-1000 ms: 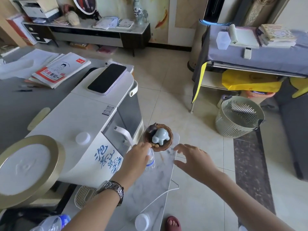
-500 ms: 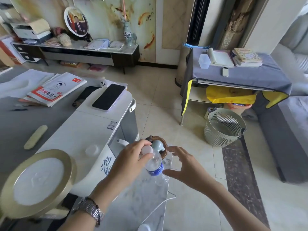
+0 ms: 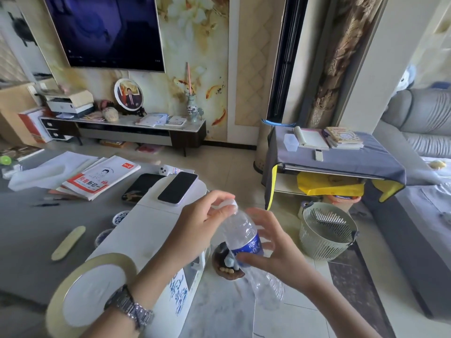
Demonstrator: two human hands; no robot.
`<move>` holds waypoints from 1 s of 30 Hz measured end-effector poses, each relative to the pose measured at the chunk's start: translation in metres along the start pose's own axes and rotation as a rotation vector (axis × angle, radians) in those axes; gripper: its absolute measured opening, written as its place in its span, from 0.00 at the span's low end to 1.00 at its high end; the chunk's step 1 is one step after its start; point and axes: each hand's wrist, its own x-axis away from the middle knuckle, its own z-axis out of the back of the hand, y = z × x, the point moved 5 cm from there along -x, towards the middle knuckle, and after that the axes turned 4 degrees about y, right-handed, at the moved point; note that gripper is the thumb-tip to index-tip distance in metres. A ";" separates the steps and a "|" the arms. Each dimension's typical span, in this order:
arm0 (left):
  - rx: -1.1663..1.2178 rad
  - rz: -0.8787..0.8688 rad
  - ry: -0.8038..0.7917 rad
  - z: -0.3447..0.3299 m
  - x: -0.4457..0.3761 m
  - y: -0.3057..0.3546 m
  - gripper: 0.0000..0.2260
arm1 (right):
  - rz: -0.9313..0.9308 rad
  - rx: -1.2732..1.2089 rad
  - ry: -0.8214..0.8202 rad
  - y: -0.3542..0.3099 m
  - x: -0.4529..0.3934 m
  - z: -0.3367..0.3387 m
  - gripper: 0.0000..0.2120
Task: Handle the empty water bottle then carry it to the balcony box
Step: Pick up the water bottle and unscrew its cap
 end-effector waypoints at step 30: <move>0.075 -0.100 -0.150 -0.003 0.005 0.017 0.15 | 0.121 0.151 0.174 -0.023 0.008 0.021 0.33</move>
